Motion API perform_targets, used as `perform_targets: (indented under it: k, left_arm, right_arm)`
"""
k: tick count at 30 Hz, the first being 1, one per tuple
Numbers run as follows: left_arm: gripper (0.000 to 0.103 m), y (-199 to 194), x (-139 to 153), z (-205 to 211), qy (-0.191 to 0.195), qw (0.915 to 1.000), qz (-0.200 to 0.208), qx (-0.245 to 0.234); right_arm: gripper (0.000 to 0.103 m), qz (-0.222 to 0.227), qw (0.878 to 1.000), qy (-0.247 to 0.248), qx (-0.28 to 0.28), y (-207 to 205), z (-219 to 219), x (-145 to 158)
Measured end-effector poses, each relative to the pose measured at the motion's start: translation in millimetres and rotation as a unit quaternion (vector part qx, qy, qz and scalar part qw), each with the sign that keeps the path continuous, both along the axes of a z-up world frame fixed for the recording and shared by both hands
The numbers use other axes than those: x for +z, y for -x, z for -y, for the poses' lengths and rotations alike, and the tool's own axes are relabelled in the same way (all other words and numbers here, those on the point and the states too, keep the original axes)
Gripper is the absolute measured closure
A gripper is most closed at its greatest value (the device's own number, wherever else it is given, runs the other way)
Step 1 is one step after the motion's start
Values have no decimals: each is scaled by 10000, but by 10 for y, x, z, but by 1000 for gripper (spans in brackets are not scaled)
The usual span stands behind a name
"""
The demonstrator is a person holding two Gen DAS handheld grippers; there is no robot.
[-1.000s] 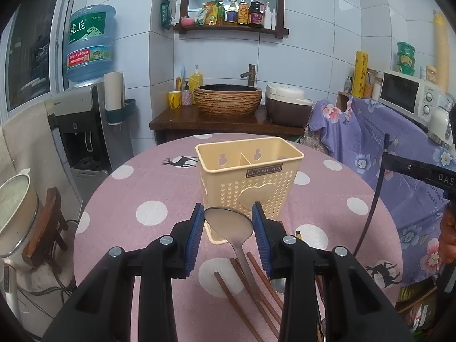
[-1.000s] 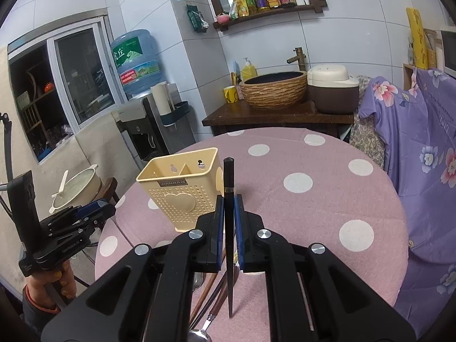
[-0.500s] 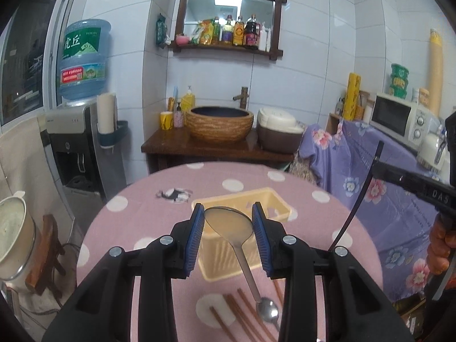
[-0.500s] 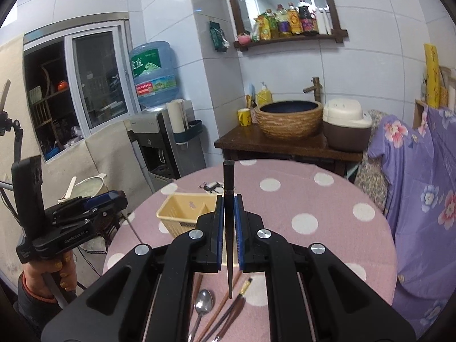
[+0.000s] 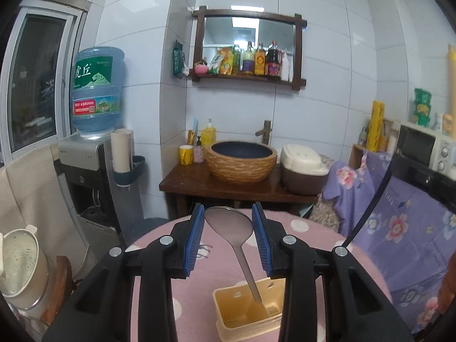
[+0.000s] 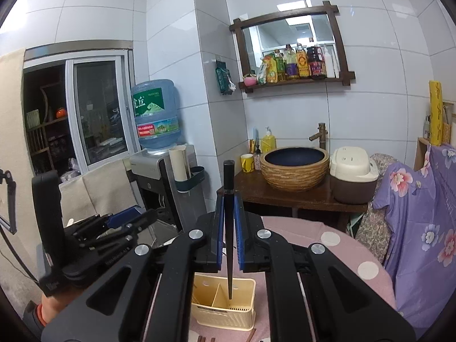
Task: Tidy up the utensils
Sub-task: 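Lift and carry the black chopstick and silver spoon over the cream basket with both tools, then lower the silver spoon into the basket with the left tool while the right tool drops the black chopstick in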
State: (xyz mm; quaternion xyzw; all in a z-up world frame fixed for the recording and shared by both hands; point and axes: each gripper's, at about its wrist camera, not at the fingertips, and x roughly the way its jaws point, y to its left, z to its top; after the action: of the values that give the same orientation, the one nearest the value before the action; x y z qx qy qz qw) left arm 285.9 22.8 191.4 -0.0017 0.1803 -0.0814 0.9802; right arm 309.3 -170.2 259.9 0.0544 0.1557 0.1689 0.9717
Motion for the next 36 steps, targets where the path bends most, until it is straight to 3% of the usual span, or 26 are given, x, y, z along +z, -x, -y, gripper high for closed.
perform_targets:
  k: [8,15,21,36]
  left_arm:
    - [68,-64,-575,34,-243,9990,-323,191]
    - [68,-55,-860,122,-442,9977,-500,153]
    - [68,-83,-1025,168,-502,9965,-663,102]
    - [68,-85,-1197,257,-655,9947,-798,10]
  right_arm:
    - [95,-574,9983,-24,-11,-253,-110,-593]
    - [95,-892,9960,-68,-14,-326,-86,-947]
    - [95,-1131,9935,-155,27,-372,-65,-1134]
    - [95,-1030,9944,-204,-105,-339,-18,-1219]
